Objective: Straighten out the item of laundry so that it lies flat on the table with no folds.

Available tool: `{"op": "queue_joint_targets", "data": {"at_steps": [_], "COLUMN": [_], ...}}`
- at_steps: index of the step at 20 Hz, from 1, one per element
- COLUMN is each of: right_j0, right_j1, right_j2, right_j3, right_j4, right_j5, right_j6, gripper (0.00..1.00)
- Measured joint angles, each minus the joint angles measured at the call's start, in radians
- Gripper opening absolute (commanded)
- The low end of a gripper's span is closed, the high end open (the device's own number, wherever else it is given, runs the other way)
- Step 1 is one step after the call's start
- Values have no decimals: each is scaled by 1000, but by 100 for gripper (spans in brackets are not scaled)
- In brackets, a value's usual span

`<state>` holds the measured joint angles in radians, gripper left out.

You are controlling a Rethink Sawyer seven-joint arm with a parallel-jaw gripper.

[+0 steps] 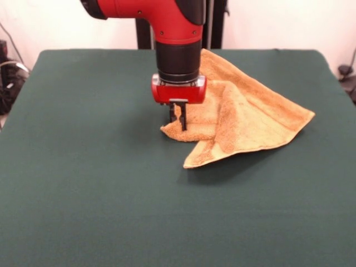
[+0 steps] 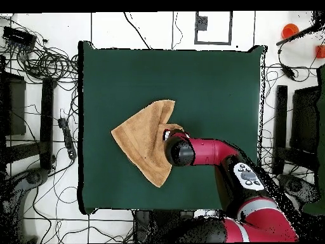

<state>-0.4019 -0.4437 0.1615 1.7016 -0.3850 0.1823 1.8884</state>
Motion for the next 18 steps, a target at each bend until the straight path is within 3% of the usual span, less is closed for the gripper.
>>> {"op": "queue_joint_targets", "data": {"at_steps": [18], "right_j0": [-48], "right_j1": [2], "right_j2": [47], "right_j3": [0], "right_j4": [-27], "right_j5": [15], "right_j6": [0], "gripper": [0]}}
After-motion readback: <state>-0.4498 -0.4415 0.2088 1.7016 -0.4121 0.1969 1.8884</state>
